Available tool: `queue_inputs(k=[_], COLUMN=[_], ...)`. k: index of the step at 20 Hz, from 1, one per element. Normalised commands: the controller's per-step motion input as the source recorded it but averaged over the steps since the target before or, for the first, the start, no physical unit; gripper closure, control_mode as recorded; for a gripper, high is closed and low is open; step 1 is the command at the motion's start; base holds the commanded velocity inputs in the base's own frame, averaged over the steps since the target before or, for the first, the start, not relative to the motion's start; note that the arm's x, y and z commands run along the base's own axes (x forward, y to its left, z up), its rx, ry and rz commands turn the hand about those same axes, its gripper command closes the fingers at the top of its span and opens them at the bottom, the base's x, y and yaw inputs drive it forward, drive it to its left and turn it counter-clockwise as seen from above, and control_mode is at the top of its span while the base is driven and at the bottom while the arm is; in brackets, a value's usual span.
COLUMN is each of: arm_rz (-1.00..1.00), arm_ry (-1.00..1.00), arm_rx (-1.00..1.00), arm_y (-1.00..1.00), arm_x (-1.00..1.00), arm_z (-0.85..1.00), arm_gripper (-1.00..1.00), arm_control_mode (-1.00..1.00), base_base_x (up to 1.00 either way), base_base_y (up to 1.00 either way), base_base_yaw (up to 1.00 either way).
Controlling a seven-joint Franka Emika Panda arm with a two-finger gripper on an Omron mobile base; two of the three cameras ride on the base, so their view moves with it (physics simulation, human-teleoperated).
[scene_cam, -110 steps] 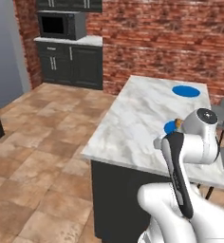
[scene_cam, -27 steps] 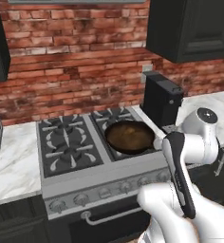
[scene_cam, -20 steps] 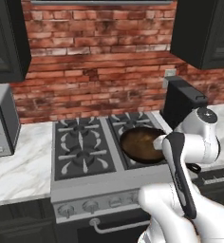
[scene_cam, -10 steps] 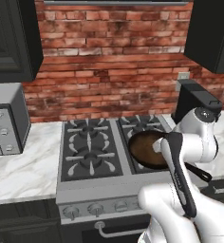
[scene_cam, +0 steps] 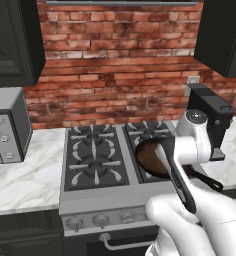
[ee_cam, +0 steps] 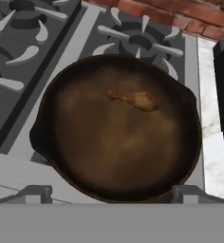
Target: Take the chicken drumsticks from the pan and place one on each plate on the dining counter.
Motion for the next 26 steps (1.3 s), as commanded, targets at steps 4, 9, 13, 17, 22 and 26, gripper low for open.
queue_inputs(k=[4,9,13,17,22,26], arm_rz=[0.00,0.00,0.01,0.27,0.41,0.38], arm_ry=[0.02,0.10,0.04,0.00,0.08,0.13], arm_rx=[0.00,0.00,-0.02,-0.05,-0.13,-0.17], arm_y=[-0.23,-0.41,-0.22,0.00,-0.02,-0.14], arm_x=[0.58,0.44,0.48,0.42,0.38,0.23], arm_z=[-0.17,-0.18,-0.37,-0.44,-0.52,-0.32], arm_gripper=[-1.00,-1.00,-1.00,-1.00,-1.00,-1.00], arm_control_mode=[-1.00,-1.00,-1.00,-1.00,-1.00,-1.00], base_base_x=[0.00,0.00,0.00,0.00,0.00,0.00], base_base_y=[0.00,0.00,0.00,0.00,0.00,0.00], base_base_yaw=[0.00,0.00,0.00,0.00,0.00,0.00])
